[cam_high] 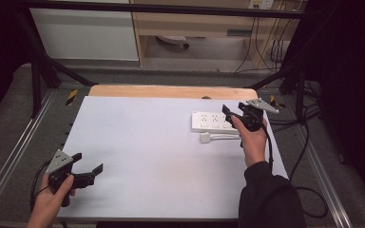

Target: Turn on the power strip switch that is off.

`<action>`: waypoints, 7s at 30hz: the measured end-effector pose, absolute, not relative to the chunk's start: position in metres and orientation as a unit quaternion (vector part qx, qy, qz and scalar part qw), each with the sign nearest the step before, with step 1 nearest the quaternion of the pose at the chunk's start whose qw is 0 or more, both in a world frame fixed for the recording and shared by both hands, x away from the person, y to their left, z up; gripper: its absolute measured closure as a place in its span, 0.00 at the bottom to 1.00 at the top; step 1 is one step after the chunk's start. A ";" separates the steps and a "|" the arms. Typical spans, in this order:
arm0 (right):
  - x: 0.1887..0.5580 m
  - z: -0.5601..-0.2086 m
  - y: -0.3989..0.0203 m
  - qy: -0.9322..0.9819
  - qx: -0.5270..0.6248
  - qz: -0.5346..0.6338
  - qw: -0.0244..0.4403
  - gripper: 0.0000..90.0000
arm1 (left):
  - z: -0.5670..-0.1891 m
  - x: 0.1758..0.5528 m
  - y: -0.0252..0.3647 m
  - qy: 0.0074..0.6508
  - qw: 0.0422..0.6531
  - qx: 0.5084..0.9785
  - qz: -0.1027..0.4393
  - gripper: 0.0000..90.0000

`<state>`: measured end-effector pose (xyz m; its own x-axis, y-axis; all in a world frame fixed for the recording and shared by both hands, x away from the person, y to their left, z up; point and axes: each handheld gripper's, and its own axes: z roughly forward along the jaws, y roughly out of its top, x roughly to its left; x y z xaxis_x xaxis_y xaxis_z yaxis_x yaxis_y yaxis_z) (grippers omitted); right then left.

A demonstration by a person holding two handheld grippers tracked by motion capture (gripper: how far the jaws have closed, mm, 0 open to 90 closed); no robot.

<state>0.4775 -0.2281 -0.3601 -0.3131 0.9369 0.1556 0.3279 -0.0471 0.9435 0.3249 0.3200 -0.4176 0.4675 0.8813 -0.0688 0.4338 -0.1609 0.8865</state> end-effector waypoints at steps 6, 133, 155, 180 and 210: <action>0.484 -0.366 -0.225 0.620 0.515 0.520 0.284 0.42 | -0.417 0.325 0.320 0.455 0.461 0.722 0.243 0.07; 0.502 -0.451 -0.201 0.686 0.518 0.420 0.290 1.00 | -0.420 0.325 0.317 0.445 0.447 0.738 0.241 0.07; 0.501 -0.452 -0.200 0.686 0.516 0.419 0.298 1.00 | -0.420 0.325 0.316 0.443 0.445 0.740 0.240 0.07; 0.501 -0.453 -0.199 0.685 0.516 0.418 0.301 1.00 | -0.421 0.325 0.315 0.442 0.440 0.744 0.240 0.07; 0.502 -0.455 -0.200 0.686 0.518 0.413 0.301 1.00 | -0.421 0.325 0.315 0.440 0.438 0.747 0.238 0.07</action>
